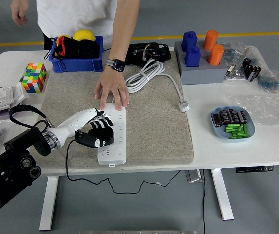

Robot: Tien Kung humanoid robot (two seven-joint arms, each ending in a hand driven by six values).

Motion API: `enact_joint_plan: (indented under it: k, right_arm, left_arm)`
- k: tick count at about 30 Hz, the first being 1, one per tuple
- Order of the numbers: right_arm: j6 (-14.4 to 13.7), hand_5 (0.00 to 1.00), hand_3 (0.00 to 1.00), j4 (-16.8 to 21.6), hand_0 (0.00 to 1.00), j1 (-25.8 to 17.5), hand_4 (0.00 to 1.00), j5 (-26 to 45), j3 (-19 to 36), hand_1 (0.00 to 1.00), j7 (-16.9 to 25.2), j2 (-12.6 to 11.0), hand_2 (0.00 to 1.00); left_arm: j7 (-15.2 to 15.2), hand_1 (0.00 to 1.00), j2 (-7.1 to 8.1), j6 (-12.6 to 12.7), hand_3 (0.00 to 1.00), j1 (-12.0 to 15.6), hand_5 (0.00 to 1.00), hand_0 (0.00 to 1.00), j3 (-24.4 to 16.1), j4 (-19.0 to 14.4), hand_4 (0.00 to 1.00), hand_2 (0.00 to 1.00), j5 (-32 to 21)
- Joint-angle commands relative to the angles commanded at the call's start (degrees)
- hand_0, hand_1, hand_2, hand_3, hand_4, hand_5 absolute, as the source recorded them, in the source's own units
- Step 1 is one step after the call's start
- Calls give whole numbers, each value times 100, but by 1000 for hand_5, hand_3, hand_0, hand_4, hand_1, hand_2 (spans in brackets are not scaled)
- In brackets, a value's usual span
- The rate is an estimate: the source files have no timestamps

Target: Pull the plug out,throw it away,press the button

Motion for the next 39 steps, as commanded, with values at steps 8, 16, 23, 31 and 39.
enact_joint_plan:
  k: [8, 16, 23, 31, 39]
  right_arm:
    - [-1, 630, 659, 6, 726, 33, 764, 17, -33, 672, 3, -13, 664]
    - [-1, 633, 658, -3, 725, 9, 765, 27, -86, 673, 1, -31, 664]
    - [2, 633, 659, 0, 725, -2, 765, 19, -82, 673, 1, -6, 664]
    - [1, 633, 659, 0, 725, 0, 764, 22, -46, 673, 2, 11, 664]
    - [3, 633, 659, -12, 725, -6, 764, 40, -57, 673, -2, 15, 663]
  left_arm:
    - [-123, 348, 47, 40, 551, 34, 2, 426, -207, -153, 690, 366, -169]
    - [-277, 335, 32, 139, 547, 242, 2, 406, -611, -412, 693, 358, -320]
    - [-371, 333, -15, 318, 545, 137, 2, 412, -895, -185, 691, 354, -259]
    - [-479, 332, -240, 701, 539, -235, 2, 435, -817, 916, 696, 352, -369]
    - [-348, 439, -489, 633, 584, -483, 2, 496, -577, 1556, 705, 449, -591]
